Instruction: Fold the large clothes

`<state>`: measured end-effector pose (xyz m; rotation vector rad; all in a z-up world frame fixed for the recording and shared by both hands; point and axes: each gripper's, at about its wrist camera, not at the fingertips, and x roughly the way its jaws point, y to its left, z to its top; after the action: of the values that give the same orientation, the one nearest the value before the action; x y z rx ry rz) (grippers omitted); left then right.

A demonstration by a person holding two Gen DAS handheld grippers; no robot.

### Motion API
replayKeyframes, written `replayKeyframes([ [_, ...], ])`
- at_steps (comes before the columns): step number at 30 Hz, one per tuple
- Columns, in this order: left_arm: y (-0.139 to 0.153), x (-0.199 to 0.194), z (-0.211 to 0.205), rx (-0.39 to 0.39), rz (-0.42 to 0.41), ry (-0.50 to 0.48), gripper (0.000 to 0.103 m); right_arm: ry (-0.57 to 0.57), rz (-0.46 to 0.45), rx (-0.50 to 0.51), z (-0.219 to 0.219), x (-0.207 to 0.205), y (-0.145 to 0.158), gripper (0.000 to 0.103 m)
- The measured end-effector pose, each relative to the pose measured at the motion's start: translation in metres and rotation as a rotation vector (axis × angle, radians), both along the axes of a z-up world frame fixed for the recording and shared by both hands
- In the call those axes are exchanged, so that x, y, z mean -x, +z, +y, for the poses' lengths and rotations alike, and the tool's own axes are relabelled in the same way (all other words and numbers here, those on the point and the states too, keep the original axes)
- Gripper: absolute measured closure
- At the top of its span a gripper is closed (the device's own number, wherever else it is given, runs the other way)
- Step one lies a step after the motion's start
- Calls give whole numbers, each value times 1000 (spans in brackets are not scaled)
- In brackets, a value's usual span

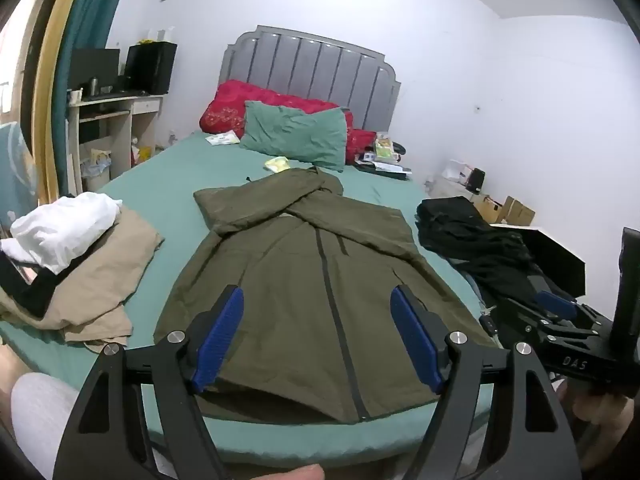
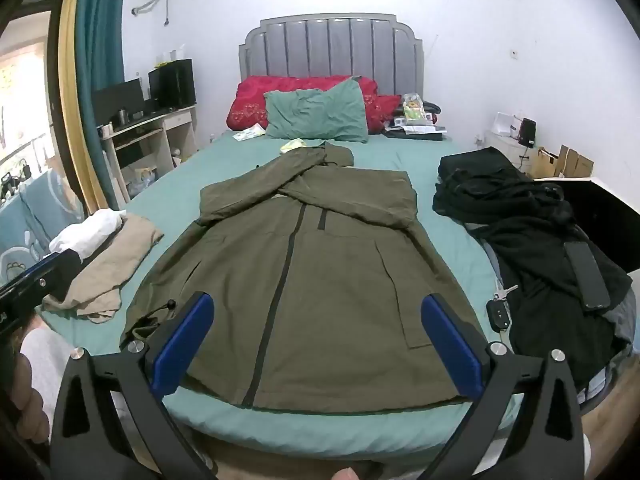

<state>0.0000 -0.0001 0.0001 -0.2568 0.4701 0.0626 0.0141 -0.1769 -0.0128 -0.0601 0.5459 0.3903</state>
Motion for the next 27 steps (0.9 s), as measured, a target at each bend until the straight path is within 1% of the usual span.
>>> replayKeyframes([
  [4,1,0,3,26,-19,-16,24,0,5,-1,0,-1,-1,1],
  [7,3,6,19,50,-53,-20,24,0,11,0,0,-3,-1,1],
  [10,4,8,17,33,-64,-32,24,-1,7,0,0,-3,-2,1],
  [12,7,1,19,27,-48,-38,24,1,10,-1,0,-4,-2,1],
  [13,8,-3,7,5,-42,-39,24,0,10,0,0,-5,-2,1],
  [14,5,-6,4,2,-42,-39,24,-1,10,1,0,-5,-3,1],
  [20,5,-5,5,2,-68,-49,24,0,15,0,-1,-8,-3,1],
  [27,4,-8,5,4,-63,-47,24,1,12,0,-1,-8,-3,1],
])
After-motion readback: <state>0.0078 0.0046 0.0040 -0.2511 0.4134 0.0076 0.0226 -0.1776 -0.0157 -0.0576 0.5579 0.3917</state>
